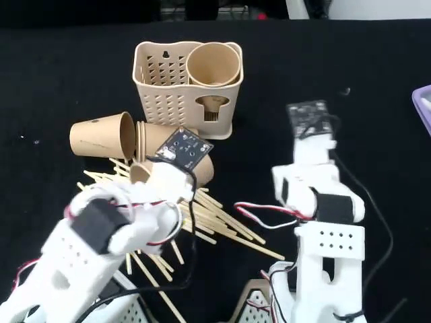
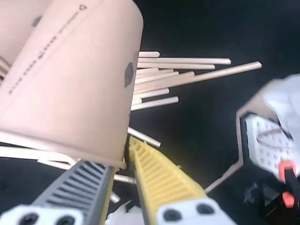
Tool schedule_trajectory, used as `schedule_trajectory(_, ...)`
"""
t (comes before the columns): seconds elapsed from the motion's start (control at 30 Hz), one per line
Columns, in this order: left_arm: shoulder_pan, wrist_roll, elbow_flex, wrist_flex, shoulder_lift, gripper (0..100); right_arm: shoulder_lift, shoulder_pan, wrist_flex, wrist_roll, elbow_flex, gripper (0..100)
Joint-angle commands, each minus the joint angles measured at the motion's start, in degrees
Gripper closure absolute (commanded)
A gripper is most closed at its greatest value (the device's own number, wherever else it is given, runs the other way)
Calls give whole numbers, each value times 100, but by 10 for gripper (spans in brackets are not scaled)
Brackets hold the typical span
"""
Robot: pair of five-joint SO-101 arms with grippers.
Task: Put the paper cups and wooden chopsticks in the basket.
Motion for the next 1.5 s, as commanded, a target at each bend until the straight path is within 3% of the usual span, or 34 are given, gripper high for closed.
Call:
schedule_trajectory(0.0,31,-985,-1499,369,-79,968,-127,281,-897,-536,400,780)
schedule_trajectory(0.13,-251,-1785,-2475,396,-9,970,-154,281,-1996,-809,1226,995)
schedule_trajectory(0.2,-664,-1802,-2668,281,79,970,-154,273,-2505,-1020,1622,953)
schedule_trajectory(0.3,-1349,-1820,-2756,-35,325,970,-154,281,-3279,-1266,2123,983)
schedule_trajectory(0.43,-1710,-1846,-2747,-545,905,970,-163,273,-3938,-1371,2510,986)
schedule_trajectory(0.67,-1701,-2374,-3987,-844,2884,970,-127,264,-4018,-1345,2703,986)
schedule_trajectory(1.07,-1824,-3103,-8224,413,6048,970,-127,0,-4026,-1327,2826,986)
schedule_trajectory(1.47,-1859,-3596,-8084,448,6514,971,-127,0,-4026,-1327,2826,986)
